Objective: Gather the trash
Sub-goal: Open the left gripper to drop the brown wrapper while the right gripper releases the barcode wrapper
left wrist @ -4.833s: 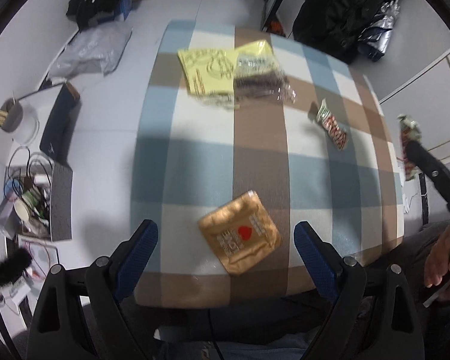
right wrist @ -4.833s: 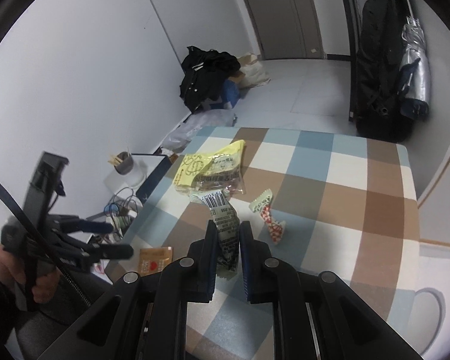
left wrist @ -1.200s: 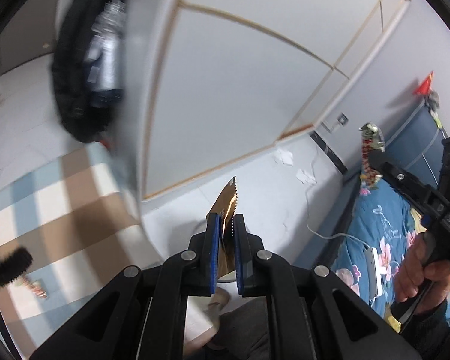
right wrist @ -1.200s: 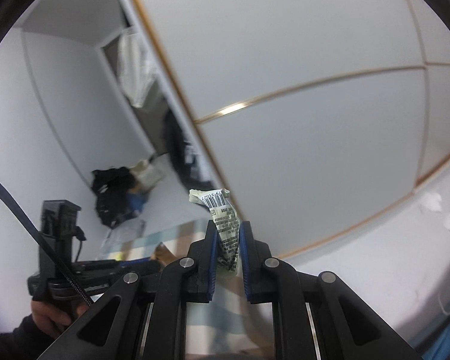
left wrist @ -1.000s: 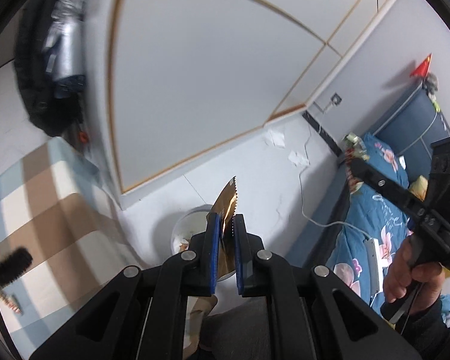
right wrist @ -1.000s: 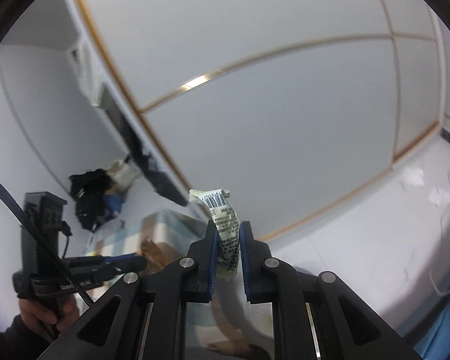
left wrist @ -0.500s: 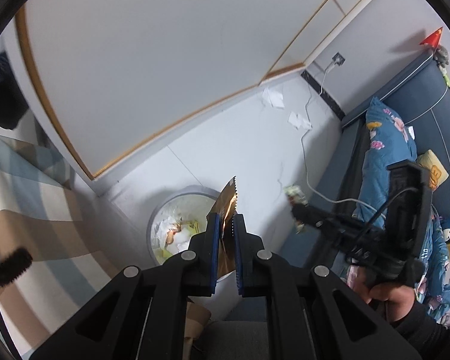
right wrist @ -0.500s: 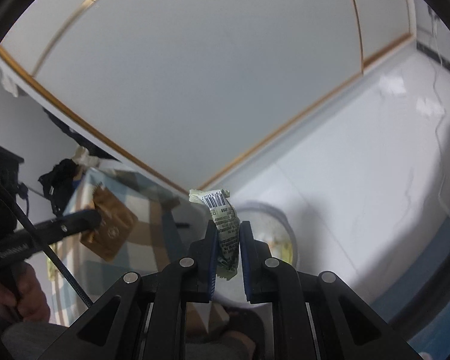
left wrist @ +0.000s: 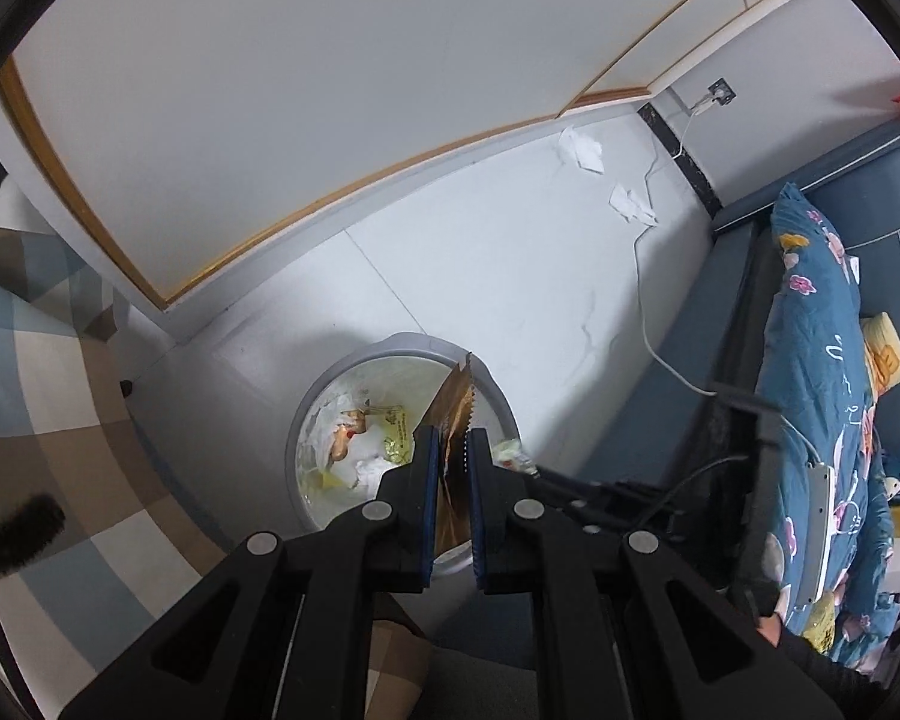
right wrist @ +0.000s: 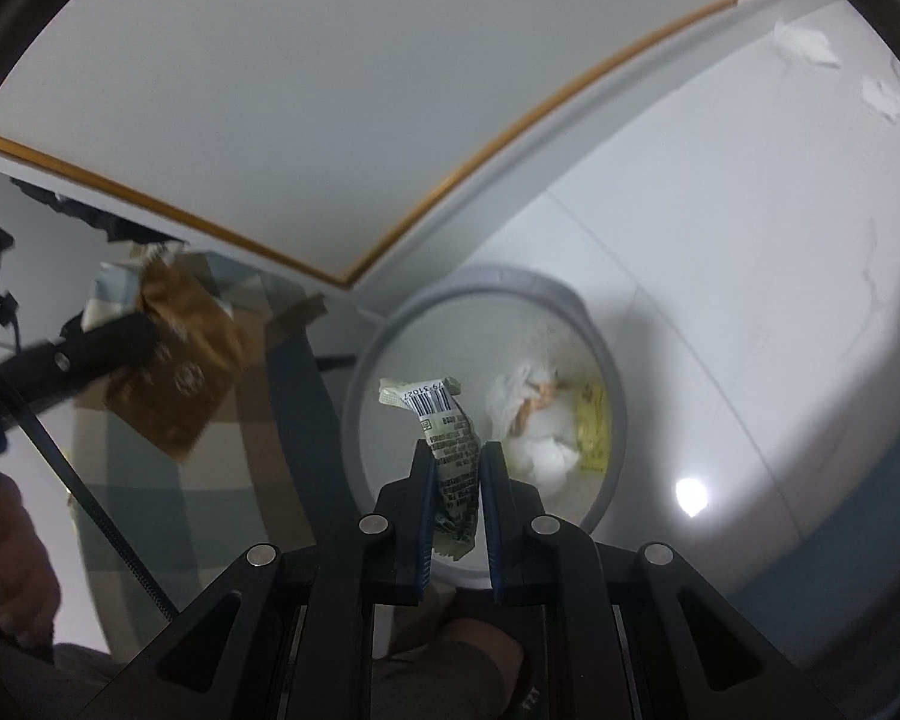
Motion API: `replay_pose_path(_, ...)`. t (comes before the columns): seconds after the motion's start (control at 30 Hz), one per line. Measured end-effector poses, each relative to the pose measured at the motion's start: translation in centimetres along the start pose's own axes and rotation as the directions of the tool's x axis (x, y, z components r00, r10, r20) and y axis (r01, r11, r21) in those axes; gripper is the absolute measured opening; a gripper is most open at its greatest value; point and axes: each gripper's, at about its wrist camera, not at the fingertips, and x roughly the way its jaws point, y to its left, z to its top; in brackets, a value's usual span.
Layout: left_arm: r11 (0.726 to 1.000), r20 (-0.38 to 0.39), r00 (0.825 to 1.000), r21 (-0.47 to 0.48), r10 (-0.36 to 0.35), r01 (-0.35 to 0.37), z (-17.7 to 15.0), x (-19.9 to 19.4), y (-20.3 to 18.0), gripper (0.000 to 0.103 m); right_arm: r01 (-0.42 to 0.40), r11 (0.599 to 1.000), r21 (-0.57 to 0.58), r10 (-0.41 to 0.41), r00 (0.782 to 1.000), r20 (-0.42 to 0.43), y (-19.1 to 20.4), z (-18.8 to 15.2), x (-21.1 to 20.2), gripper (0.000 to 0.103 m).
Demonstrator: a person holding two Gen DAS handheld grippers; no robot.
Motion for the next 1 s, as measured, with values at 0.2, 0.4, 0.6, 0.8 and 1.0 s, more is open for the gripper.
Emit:
replay_pose_path(0.2, 1.000, -0.033, 0.999, -0.004, -0.006, 0.006, 0.6, 1.6, 0.2, 0.005, 0.003, 1.000, 0.025, -0.002, 0.998, -0.069, -0.6, -0.7, 3.1, 0.016)
replay_pose_path(0.4, 1.000, -0.076, 0.997, -0.003, -0.015, 0.015, 0.7, 2.9, 0.2, 0.005, 0.014, 0.999, 0.029, -0.011, 0.995, -0.097, -1.2, -1.2, 3.7, 0.029)
replay_pose_path(0.6, 1.000, -0.097, 0.995, 0.000, -0.017, 0.017, 0.7, 3.6, 0.1, 0.005, 0.009, 0.999, 0.053, -0.006, 0.998, -0.061, -2.0, -1.3, 3.3, 0.034)
replay_pose_path(0.8, 1.000, -0.155, 0.988, 0.010, -0.018, 0.020, 0.7, 4.9, -0.2, 0.005, -0.003, 0.994, 0.109, -0.002, 0.999, 0.045, -2.6, -1.0, 0.8, 0.047)
replay_pose_path(1.0, 1.000, -0.186, 0.983, 0.010, 0.006, -0.004, 0.7, 5.8, -0.4, 0.015, 0.035, 0.991, 0.132, -0.048, 0.994, 0.095, -2.7, -0.9, -0.7, 0.054)
